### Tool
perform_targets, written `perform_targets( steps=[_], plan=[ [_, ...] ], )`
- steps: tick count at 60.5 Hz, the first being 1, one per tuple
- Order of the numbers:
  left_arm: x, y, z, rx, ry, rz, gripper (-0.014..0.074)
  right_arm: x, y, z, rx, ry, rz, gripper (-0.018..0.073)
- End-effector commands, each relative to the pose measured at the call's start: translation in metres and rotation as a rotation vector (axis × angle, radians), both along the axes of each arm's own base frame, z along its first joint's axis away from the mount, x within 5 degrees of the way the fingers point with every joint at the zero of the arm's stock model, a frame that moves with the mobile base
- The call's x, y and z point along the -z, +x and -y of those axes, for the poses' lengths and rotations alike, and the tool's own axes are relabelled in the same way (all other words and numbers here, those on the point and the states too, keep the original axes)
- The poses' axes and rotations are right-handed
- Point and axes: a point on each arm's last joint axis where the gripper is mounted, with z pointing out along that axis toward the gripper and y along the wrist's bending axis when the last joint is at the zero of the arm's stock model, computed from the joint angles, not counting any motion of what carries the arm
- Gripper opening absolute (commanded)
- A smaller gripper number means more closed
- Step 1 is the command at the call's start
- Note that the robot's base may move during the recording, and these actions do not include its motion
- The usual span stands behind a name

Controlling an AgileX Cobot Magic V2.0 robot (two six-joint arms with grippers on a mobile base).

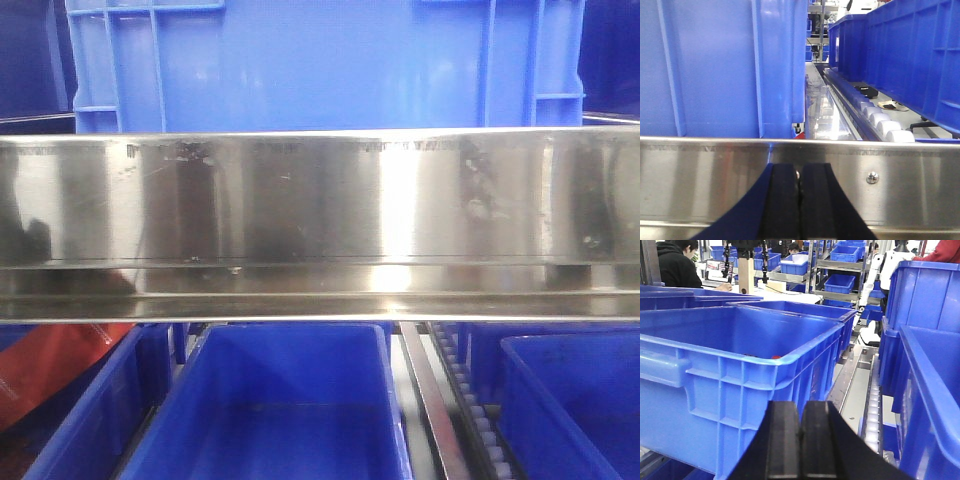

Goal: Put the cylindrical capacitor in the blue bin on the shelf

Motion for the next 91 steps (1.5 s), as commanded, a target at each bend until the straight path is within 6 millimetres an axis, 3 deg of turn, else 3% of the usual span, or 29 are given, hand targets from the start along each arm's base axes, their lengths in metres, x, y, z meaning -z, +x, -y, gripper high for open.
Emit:
perform_targets(
  steps=[1,33,45,55,65,82,91],
  plan=[
    [-0.003,0.000,0.000,0.002,-0.005,0.031,-0.0111,-0.001,0.000,0.001,0.007,0.007,0.021,-0.0143],
    [-0.003,0.000,0.000,0.002,-0.005,0.031,-0.0111,-0.001,0.000,0.000,0.005,0.008,0.016,-0.0143],
    [-0.003,0.000,0.000,0.002,-0.005,0.031,-0.0111,0.008,0.003,0.004,0.052,0.024,0.012,-0.0143],
    [-0.003,0.000,0.000,0.002,-0.005,0.031,-0.0111,0.038,0.002,0.018,0.205,0.091,0.003,-0.0143],
    [-0.003,0.000,0.000,0.002,-0.005,0.031,-0.0111,0.085,-0.013,0.029,0.346,0.103,-0.004,-0.0143],
    [-0.003,0.000,0.000,0.002,-0.005,0.031,-0.0111,0.148,-0.025,0.032,0.388,0.100,-0.022,-0.0143],
    [-0.003,0.000,0.000,0.002,-0.005,0.031,-0.0111,0.153,-0.024,0.032,0.391,0.101,-0.005,-0.0143]
  ],
)
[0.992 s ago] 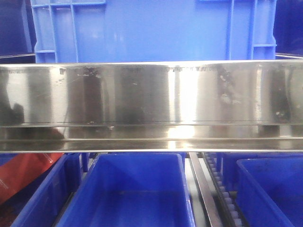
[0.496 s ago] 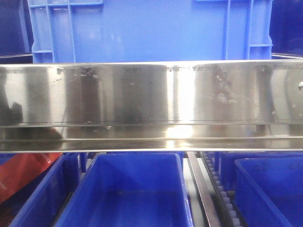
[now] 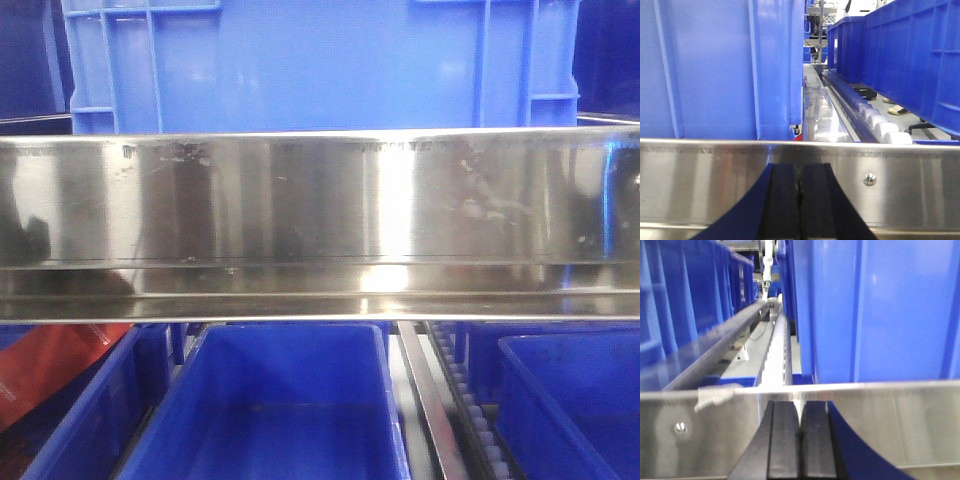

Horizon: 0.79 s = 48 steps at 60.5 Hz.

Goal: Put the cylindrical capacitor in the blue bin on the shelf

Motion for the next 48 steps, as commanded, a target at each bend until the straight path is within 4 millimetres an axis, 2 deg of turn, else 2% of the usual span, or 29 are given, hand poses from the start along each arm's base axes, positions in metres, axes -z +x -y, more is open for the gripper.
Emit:
perform_targets(
  steps=[1,48],
  plan=[
    [-0.0025,-0.0005,0.0001,0.002,-0.005,0.025,-0.0111,-0.0019,-0.0003,0.0006,0.008,-0.008,0.037,-0.0143],
    [-0.0025,-0.0005,0.0001,0.002,-0.005,0.025,-0.0111,-0.0021,-0.0003,0.0007,0.009,-0.011,0.040,-0.0143]
  ],
)
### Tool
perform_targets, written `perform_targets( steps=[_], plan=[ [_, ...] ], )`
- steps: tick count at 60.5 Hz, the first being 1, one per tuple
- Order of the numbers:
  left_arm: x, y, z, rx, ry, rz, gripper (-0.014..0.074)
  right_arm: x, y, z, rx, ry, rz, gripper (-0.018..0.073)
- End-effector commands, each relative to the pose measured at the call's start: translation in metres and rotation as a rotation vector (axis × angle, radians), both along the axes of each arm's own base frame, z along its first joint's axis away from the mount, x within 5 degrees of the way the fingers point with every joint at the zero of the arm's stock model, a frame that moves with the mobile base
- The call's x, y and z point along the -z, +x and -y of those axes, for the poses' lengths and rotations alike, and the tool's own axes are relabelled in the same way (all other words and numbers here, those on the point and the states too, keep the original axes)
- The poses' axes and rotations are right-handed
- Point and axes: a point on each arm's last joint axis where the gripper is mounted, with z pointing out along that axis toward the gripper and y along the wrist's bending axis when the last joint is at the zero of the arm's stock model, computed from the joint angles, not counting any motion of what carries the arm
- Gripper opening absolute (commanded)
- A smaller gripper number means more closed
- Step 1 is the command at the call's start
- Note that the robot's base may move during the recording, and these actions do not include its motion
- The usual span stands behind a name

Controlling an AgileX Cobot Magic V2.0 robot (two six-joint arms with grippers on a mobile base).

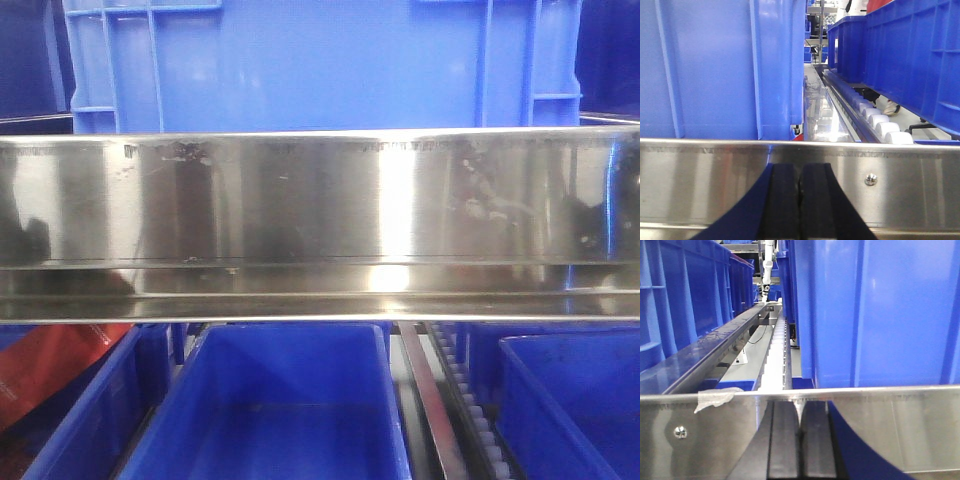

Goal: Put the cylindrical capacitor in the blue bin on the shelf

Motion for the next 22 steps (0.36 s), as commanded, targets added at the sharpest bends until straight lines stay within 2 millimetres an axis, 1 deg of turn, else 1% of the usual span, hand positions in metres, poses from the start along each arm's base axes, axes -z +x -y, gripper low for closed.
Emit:
perform_targets(
  steps=[1,22],
  plan=[
    [-0.0025,-0.0005,0.0001,0.002,-0.005,0.025,-0.0111,-0.0014,-0.0002,0.0004,0.006,-0.003,0.024,-0.0143],
    [-0.0025,-0.0005,0.0001,0.002,-0.005,0.025,-0.0111,-0.0014,-0.0002,0.0004,0.006,-0.003,0.024,-0.0143]
  ],
)
